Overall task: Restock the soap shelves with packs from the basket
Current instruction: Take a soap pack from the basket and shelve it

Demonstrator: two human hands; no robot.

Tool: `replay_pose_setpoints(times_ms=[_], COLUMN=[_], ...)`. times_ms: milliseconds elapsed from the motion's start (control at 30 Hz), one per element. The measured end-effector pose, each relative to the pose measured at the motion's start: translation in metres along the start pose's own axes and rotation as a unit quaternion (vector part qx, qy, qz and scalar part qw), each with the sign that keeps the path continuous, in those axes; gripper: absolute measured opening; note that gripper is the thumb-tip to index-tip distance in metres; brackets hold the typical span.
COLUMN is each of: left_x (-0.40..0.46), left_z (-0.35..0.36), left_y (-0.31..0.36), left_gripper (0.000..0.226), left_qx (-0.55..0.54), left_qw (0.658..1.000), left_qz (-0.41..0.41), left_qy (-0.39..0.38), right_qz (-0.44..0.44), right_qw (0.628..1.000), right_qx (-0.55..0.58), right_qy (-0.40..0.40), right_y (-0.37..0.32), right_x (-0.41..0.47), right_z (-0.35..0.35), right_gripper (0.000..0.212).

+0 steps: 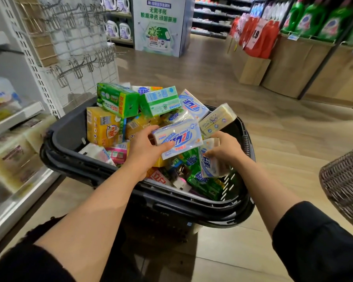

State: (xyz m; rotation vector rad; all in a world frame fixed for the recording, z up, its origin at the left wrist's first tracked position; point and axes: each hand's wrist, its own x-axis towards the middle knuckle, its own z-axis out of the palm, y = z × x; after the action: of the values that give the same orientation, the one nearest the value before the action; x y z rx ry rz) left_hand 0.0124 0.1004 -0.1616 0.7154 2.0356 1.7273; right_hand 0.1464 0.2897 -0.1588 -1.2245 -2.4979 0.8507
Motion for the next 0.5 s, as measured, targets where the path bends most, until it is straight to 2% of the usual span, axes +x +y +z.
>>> replay_pose_setpoints(times_ms=[67,200,233,333,367,500], left_x=[-0.002,-0.011,-0.013,-0.024,-0.030,-0.061], left_z=[0.000,-0.011,-0.017,-0.047,-0.062,-0.141], left_y=[0.001,0.008,0.011,0.022,0.026,0.037], left_gripper=[0.072,0.069,0.068,0.068,0.067,0.064], left_qx=[-0.005,0.001,-0.004,-0.019,-0.019,-0.002], left_qw=[1.000,0.998,0.998,0.994,0.994,0.987], left_qz=[0.006,0.030,0.032,0.045,0.049,0.061], left_qy=[0.005,0.046,0.058,0.093,0.100,0.151], right_qz=[-0.016,-0.020,-0.027,-0.076,-0.090,-0.123], right_qw=[0.999,0.976,0.968,0.949,0.943,0.893], right_qx=[0.033,0.181,0.222,0.297,0.314,0.433], right_qy=[0.040,0.116,0.114,0.068,0.056,-0.027], right_y=[0.000,-0.017,-0.024,-0.053,-0.066,-0.134], right_x=[-0.002,-0.014,-0.018,-0.030,-0.035,-0.063], right_z=[-0.001,-0.019,-0.025,-0.038,-0.040,-0.035], right_gripper=[0.063,0.075,0.071,0.035,0.032,0.044])
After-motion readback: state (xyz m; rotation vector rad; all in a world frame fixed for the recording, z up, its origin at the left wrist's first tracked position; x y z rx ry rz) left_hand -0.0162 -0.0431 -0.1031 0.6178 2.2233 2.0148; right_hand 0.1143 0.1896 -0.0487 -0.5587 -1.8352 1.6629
